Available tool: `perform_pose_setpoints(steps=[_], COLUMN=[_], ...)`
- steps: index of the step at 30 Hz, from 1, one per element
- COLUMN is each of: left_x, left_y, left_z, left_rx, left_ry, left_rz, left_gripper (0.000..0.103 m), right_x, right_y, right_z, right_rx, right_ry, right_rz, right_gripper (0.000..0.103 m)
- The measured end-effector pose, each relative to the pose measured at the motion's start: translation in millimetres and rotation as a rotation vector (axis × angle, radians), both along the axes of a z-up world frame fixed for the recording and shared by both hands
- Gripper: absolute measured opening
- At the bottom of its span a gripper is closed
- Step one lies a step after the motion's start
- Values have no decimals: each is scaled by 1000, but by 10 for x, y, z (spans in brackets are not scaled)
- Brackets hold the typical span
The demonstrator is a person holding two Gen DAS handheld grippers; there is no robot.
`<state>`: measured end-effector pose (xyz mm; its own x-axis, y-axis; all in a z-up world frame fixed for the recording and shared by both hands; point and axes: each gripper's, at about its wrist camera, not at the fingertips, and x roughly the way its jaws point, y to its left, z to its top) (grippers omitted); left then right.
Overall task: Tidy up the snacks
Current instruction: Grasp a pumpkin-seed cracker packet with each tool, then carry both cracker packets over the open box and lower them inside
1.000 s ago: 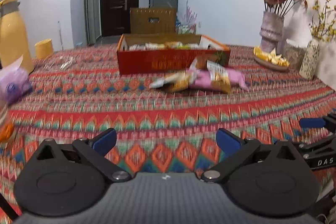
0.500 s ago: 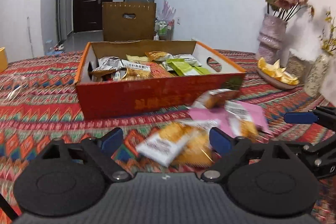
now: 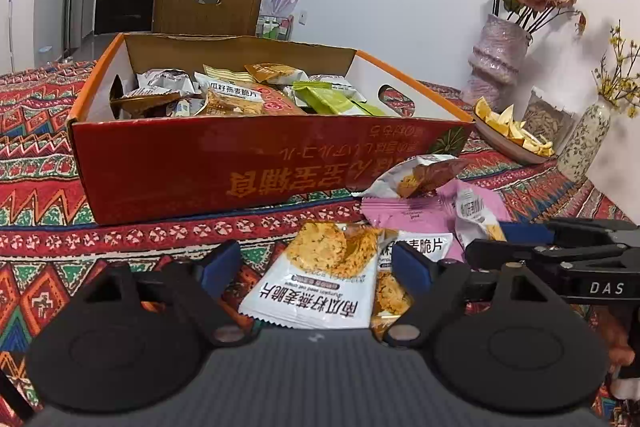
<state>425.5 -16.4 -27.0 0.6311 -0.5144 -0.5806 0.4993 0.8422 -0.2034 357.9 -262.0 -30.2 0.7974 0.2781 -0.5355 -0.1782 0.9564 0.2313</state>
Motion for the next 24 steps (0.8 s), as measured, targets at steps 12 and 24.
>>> perform_pose_setpoints(steps=[12, 24], left_x=[-131, -1188], left_y=[-28, 379], left_z=[113, 908], left_rx=[21, 46], left_ry=[-41, -124], left_rz=[4, 245], left_gripper=[41, 41], right_x=[-72, -626], right_y=[-22, -47], right_z=[-17, 282], right_rx=[20, 24], right_ry=[-11, -91], right_rz=[-22, -49], right_gripper=[42, 41])
